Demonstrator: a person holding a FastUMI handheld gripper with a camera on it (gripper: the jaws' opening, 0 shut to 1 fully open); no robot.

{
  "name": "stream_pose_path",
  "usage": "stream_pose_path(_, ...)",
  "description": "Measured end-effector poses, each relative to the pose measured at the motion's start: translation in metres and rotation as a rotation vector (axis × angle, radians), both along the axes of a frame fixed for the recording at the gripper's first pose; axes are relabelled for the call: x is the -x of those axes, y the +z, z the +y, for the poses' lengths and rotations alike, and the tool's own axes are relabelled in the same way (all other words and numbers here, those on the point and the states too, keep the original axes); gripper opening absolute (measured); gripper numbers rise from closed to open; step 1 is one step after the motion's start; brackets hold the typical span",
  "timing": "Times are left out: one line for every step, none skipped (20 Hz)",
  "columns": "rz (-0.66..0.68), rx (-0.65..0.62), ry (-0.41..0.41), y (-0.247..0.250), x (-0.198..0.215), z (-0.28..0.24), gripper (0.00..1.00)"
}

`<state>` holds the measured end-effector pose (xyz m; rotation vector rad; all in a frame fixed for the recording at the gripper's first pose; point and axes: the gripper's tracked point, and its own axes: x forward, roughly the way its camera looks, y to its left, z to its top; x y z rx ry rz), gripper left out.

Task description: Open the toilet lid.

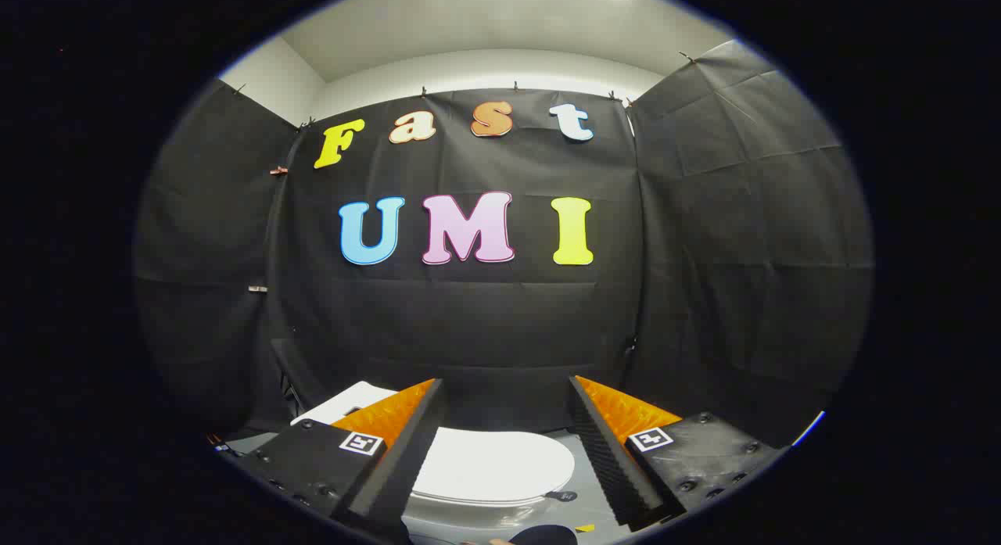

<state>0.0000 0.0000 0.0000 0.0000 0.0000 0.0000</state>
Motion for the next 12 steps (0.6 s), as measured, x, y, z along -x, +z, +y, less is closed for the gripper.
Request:
stream_pose_path(0.001, 0.0, -0.001, 0.0, -0.0001, -0.0003, 0.98)
stream_pose_path(0.002, -0.001, -0.002, -0.0001, 0.0, 0.0001, 0.98)
stream_pose_path(0.005, -0.002, -0.004, -0.0006, -0.0001, -0.0002, 0.98)
stream_pose_path(0.008, -0.001, -0.007, -0.0013, 0.0, -0.0004, 0.98)
stream_pose_path(0.01, -0.001, -0.009, -0.0013, 0.0003, -0.0004, 0.98)
stream_pose_path(0.012, 0.001, -0.012, -0.0006, 0.0007, -0.0006, 0.98)
stream_pose_path(0.013, 0.002, -0.014, -0.0003, 0.0009, -0.0007, 0.98)
stream_pose_path(0.013, 0.004, -0.016, 0.0002, 0.0011, -0.0011, 0.98)
stream_pose_path(0.011, 0.004, -0.018, 0.0005, 0.0009, -0.0013, 0.98)
stream_pose_path(0.009, 0.004, -0.019, 0.0009, 0.0007, -0.0013, 0.98)
stream_pose_path(0.007, 0.005, -0.021, 0.0008, 0.0007, -0.0017, 0.98)
stream_pose_path(0.006, 0.005, -0.023, 0.0009, 0.0004, -0.002, 0.98)
